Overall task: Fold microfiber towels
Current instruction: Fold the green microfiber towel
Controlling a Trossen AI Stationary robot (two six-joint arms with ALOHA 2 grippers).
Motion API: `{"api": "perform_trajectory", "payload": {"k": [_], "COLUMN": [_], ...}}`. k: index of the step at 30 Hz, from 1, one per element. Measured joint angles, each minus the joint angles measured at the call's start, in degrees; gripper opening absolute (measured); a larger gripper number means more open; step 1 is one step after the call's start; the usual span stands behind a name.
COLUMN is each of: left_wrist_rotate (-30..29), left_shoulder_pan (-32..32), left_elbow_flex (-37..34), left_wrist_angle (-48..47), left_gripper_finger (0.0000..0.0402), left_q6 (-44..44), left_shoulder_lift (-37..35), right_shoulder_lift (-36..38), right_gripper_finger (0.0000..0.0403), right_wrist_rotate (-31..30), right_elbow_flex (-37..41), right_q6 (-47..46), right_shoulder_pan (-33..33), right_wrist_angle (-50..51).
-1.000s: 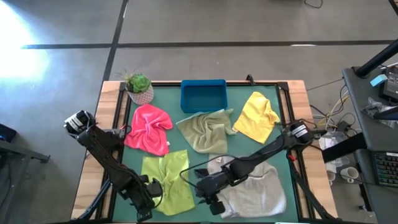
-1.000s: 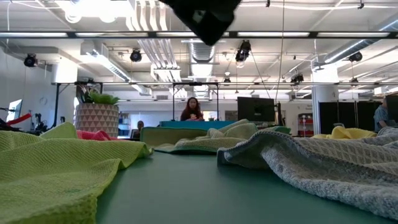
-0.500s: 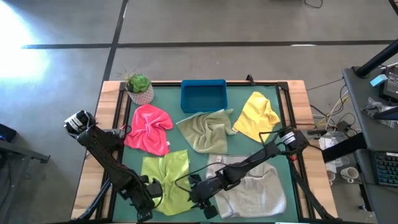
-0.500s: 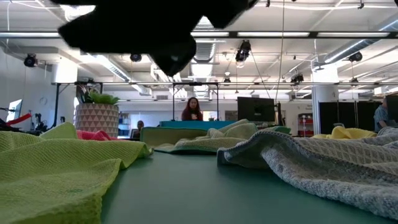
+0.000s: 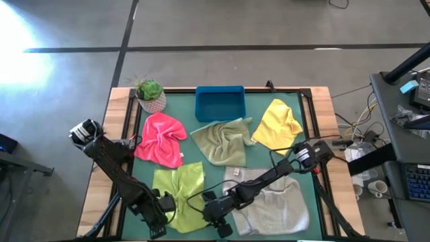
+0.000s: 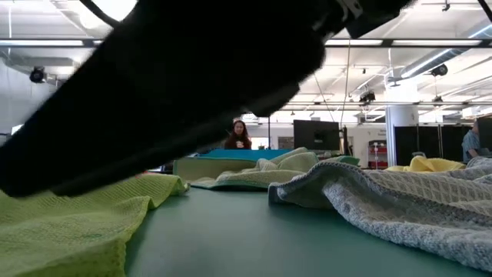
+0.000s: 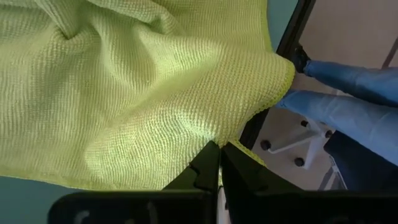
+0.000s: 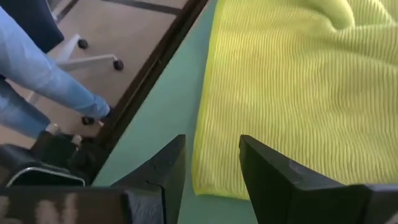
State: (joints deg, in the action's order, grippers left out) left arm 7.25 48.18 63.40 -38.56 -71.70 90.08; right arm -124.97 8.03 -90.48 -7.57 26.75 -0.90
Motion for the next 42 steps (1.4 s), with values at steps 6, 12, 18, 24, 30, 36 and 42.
{"api": "perform_trajectory", "payload": {"k": [6,12,18,24,30,36,42], "left_wrist_rotate": [-0.07,-0.23,-0.23,-0.29,-0.35,-0.39,0.0], "left_shoulder_pan": [-0.5,-1.01,-1.01,-1.28,-1.36,-1.36,-1.36], "left_elbow_flex": [0.0,0.0,0.0,0.22,0.19,0.03,0.35], "left_wrist_angle": [-0.01,0.13,0.58,0.92,0.97,0.82,1.1], "left_gripper_finger": [0.0,0.0,0.0,0.0,0.0,0.0,0.0], "left_q6": [-0.11,-3.89,-10.39,-14.69,-14.95,-13.66,-13.0], "left_shoulder_lift": [0.0,0.0,0.0,0.0,0.0,0.0,0.0], "right_shoulder_lift": [-0.11,-0.31,-0.31,-0.31,-0.61,-0.61,0.42], "right_gripper_finger": [0.0139,0.0139,0.0139,0.0139,0.0101,0.0017,0.0009], "right_wrist_rotate": [0.05,0.97,1.01,-1.51,-2.66,-3.03,-1.5], "right_elbow_flex": [0.09,0.11,0.11,0.11,0.15,-0.28,-3.09], "right_q6": [0.0,0.02,0.92,1.4,1.86,1.55,-2.34], "right_shoulder_pan": [0.01,0.21,0.27,0.14,0.1,-0.01,0.09], "right_wrist_angle": [2.42,4.06,5.64,6.55,7.1,9.0,16.19]}}
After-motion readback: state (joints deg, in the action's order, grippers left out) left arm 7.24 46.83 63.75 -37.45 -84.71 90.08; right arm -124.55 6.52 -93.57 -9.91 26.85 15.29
